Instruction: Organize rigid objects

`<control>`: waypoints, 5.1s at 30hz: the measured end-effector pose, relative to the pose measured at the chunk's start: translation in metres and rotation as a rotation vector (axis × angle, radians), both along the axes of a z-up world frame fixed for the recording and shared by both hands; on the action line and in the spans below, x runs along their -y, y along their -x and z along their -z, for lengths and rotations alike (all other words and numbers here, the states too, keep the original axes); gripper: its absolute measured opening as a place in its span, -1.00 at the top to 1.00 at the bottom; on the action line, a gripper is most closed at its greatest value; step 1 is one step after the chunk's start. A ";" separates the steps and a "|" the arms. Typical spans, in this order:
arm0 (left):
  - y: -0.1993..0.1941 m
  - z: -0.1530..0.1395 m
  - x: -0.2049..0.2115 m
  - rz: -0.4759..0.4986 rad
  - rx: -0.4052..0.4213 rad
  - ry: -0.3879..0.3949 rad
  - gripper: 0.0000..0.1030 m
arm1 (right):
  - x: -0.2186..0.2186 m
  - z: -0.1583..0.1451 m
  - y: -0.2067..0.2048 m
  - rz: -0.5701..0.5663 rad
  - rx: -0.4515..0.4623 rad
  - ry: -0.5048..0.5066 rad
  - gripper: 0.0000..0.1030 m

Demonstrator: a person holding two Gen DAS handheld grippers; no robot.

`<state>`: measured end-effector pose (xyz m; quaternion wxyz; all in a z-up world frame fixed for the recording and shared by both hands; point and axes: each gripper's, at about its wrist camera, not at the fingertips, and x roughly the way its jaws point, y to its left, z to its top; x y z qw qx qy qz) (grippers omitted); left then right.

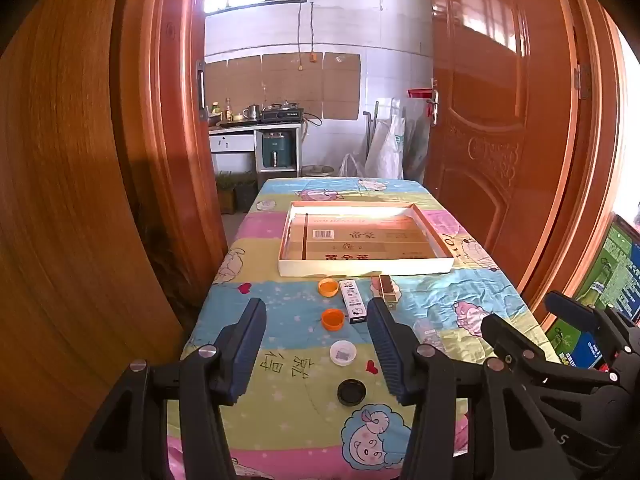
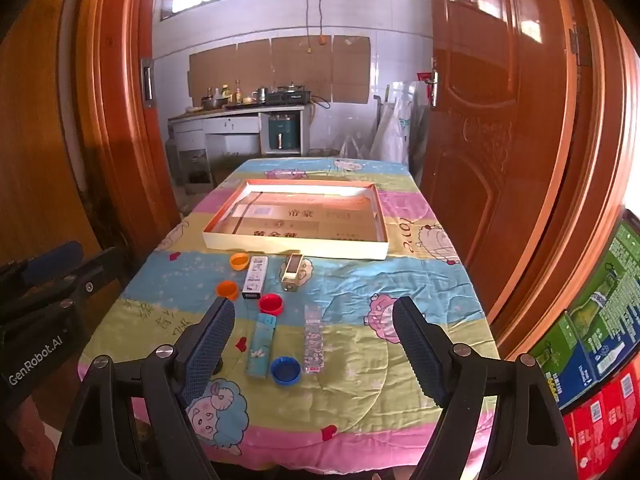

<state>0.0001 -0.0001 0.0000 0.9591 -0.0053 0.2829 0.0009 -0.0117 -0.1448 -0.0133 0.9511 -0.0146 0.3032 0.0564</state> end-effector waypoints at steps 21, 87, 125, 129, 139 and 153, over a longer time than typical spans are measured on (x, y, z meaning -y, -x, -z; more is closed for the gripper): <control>0.004 0.002 0.004 0.000 -0.001 0.002 -0.03 | 0.001 0.001 0.003 0.000 -0.003 -0.004 -0.60; 0.008 0.003 0.007 0.013 -0.018 0.011 -0.02 | -0.003 0.003 0.003 -0.008 -0.003 -0.002 -0.60; -0.080 0.101 0.006 0.168 -0.262 0.083 -0.03 | 0.021 0.086 -0.067 0.046 -0.218 -0.021 -0.60; -0.094 0.113 0.011 0.173 -0.306 0.072 -0.03 | 0.019 0.093 -0.080 0.043 -0.237 -0.013 -0.60; -0.110 0.134 0.007 0.164 -0.369 0.052 0.33 | 0.008 0.109 -0.110 0.012 -0.303 -0.007 -0.60; -0.113 0.132 0.000 0.194 -0.374 0.106 0.40 | -0.008 0.125 -0.124 -0.049 -0.395 0.014 0.59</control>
